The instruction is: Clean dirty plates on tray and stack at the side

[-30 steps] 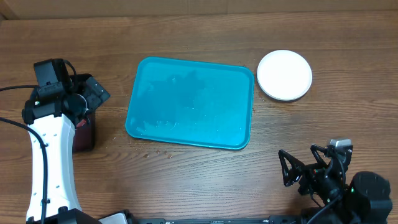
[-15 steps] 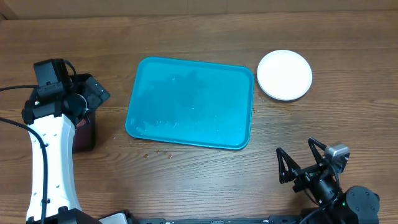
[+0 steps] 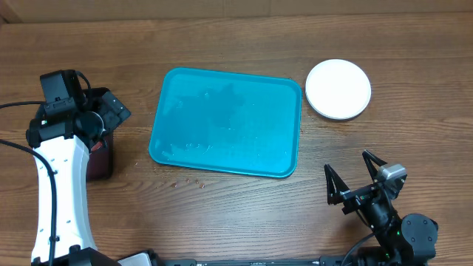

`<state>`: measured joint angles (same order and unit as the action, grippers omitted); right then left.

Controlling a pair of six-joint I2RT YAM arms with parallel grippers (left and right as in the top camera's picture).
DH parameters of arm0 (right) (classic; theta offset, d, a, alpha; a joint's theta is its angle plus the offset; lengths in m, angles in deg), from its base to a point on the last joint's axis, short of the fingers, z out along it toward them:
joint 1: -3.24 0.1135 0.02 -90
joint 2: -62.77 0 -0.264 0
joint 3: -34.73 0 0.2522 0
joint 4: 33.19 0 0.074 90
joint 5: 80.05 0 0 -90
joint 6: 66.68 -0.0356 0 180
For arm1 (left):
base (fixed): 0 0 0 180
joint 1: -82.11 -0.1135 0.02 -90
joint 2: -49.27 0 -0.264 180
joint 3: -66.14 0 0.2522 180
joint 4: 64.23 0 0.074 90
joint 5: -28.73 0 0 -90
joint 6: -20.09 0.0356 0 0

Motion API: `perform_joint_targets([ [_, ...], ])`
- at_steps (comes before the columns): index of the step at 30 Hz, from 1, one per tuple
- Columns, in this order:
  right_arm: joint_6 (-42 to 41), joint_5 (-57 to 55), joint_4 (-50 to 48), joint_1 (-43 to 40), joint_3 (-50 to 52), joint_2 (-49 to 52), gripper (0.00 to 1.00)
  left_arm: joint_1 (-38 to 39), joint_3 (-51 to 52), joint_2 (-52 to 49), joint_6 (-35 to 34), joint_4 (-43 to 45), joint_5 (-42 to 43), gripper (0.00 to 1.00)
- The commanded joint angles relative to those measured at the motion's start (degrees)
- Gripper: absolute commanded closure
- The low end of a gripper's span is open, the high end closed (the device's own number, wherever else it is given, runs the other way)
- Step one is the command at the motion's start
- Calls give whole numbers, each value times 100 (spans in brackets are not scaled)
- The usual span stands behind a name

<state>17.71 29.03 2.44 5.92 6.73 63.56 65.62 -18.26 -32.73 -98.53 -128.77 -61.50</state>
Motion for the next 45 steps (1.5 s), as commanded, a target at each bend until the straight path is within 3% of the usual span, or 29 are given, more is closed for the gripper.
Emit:
perform_joint_targets([
  [1,157,-98,-339,20,254,-63,0,2,42,-44,-81,7,-13,1],
  [22,136,-898,-2430,-258,1368,-63,0,2,42,-44,-81,7,-13,0],
  [45,114,-1137,-1773,-649,1379,-63,0,2,42,-44,-81,7,-13,0],
])
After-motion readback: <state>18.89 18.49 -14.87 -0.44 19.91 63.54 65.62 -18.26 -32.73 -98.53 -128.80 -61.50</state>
